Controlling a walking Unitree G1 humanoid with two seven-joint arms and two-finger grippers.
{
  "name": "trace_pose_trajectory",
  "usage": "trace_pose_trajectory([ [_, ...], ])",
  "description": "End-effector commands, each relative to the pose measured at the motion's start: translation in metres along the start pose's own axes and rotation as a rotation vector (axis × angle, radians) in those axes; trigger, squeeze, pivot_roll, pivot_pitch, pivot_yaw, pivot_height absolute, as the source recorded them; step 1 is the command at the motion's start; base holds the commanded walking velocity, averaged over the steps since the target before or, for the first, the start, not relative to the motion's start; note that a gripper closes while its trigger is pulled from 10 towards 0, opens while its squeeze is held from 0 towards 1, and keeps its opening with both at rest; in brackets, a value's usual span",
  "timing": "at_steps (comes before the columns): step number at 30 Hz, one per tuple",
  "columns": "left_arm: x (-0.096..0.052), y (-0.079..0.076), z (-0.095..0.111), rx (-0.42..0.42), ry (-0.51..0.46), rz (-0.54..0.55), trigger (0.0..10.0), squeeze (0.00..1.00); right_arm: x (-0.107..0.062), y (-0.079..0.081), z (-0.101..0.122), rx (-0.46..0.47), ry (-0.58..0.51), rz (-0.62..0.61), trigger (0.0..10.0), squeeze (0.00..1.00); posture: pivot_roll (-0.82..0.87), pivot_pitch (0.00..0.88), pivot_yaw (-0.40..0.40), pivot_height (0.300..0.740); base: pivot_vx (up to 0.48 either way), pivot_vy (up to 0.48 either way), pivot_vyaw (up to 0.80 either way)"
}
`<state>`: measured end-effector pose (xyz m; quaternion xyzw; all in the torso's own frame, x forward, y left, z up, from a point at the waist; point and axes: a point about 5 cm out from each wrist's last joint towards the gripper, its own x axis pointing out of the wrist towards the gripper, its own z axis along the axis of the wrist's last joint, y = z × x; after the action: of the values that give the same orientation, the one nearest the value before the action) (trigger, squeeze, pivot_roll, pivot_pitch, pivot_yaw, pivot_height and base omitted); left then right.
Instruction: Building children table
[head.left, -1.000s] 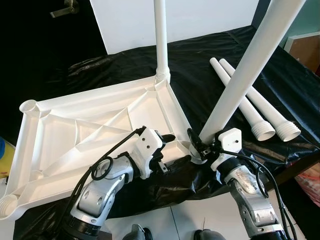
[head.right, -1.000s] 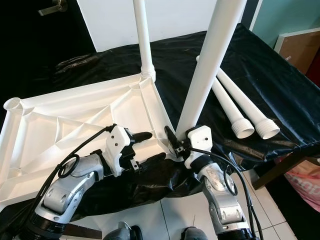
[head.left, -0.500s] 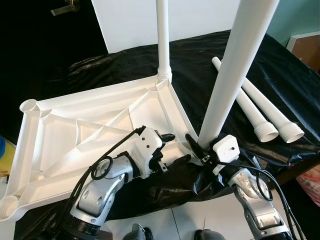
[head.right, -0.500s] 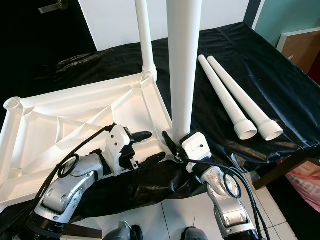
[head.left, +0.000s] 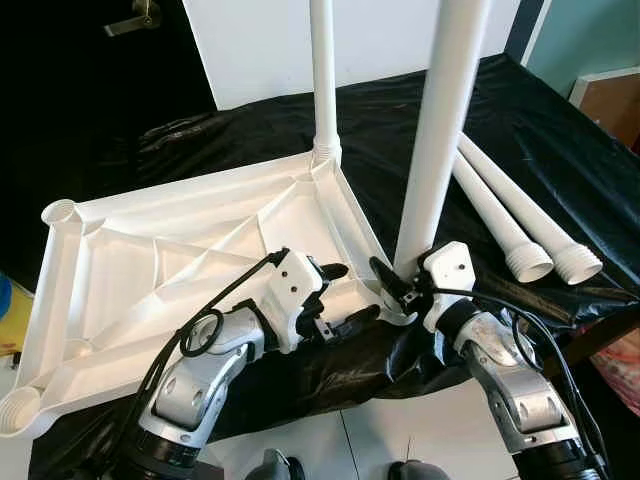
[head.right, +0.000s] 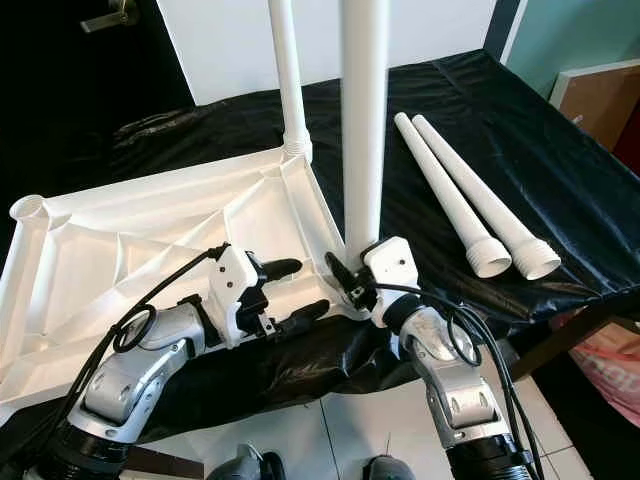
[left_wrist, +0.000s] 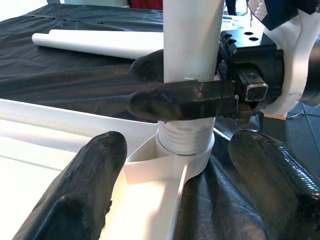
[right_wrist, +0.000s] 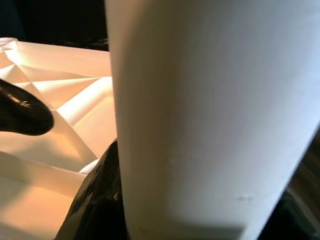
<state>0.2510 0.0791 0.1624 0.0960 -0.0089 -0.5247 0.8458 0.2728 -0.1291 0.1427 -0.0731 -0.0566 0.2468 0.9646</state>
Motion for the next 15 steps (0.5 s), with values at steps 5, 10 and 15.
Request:
trace_pose_trajectory([
  [5,-0.002,0.001,0.004,0.022,-0.009,0.045,10.0,0.0,-0.012,-0.013,-0.025,0.083,0.098,-0.13,10.0,0.0,-0.06,0.088,0.055,0.74,0.0,0.0,0.0],
  [10,-0.002,0.002,0.005,0.026,-0.009,0.044,10.0,0.0,-0.017,-0.011,-0.025,0.111,0.076,-0.153,10.0,0.0,-0.06,0.089,0.063,0.74,0.0,0.0,0.0],
  [15,-0.001,0.005,0.006,0.03,-0.016,0.049,10.0,0.0,-0.018,-0.002,-0.019,-0.049,0.016,-0.096,10.0,0.0,-0.06,0.093,0.07,0.74,0.0,0.0,0.0],
])
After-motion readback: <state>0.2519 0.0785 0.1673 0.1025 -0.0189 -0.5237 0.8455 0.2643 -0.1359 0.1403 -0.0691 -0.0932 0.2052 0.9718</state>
